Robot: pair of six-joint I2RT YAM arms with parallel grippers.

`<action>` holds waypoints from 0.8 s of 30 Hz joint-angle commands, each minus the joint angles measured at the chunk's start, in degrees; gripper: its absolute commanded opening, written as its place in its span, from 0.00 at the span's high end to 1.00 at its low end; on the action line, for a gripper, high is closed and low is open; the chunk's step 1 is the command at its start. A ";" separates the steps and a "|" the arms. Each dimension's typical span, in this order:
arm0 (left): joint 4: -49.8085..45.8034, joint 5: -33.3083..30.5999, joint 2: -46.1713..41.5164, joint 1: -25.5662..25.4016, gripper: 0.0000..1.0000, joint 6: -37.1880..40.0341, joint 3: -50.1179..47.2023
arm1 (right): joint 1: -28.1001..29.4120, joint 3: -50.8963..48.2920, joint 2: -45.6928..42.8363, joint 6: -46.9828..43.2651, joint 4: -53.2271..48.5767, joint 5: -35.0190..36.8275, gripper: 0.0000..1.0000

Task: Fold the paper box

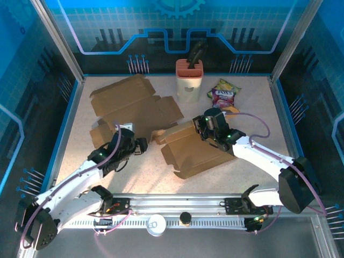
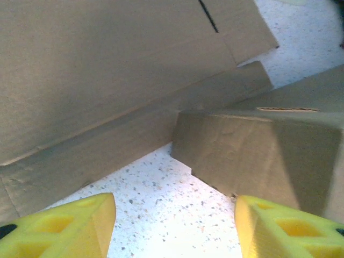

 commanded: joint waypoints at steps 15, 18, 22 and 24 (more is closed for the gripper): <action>10.23 10.71 8.57 6.66 0.39 4.22 0.66 | -6.91 0.96 -10.72 -7.22 -23.30 5.49 1.00; 9.94 11.45 11.28 6.48 0.39 5.36 2.77 | -7.17 4.89 -10.59 -9.26 -26.58 3.75 1.00; 9.28 11.45 12.46 6.02 0.39 5.75 4.12 | -7.08 7.11 -14.83 -9.85 -32.18 3.71 1.00; 9.02 11.05 11.81 5.67 0.39 5.84 4.06 | -7.17 7.29 -18.04 -10.42 -34.19 4.13 1.00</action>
